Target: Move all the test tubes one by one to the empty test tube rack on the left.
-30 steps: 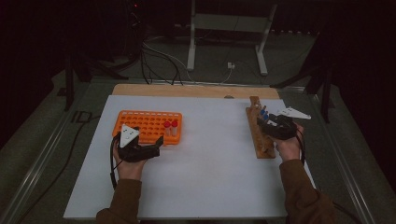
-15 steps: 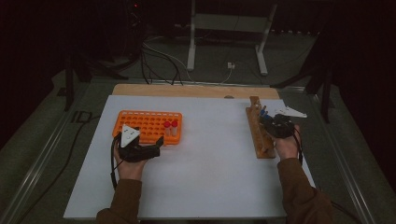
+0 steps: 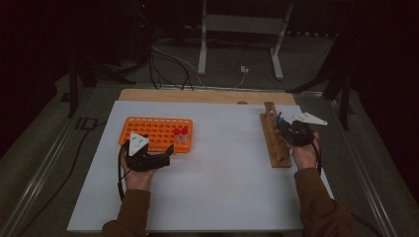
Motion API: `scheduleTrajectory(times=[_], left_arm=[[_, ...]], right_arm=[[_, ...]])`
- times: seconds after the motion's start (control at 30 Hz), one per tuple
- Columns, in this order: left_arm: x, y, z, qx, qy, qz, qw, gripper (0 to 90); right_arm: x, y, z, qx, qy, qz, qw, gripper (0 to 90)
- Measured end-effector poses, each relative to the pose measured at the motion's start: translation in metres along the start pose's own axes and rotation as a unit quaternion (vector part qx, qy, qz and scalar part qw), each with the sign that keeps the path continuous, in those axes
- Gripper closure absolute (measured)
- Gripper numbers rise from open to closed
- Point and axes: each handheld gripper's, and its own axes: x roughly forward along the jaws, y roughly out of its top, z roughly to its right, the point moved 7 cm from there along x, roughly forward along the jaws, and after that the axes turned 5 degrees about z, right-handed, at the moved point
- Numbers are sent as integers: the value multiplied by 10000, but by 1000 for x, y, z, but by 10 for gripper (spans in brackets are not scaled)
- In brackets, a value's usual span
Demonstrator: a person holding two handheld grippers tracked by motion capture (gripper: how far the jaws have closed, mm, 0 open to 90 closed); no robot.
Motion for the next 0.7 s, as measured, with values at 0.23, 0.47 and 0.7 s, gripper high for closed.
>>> scheduleTrajectory(times=[0.23,0.47,0.7], left_arm=[[0,-1,1,4,-9,-16,10000,4],[1,-1,2,7,-34,-30,10000,4],[2,-1,3,-2,-50,-27,10000,4]], right_arm=[[-7,7,-1,-38,-11,134,9999,764],[-15,16,-2,-102,-47,299,9995,765],[-28,36,-6,-154,-14,559,9983,765]])
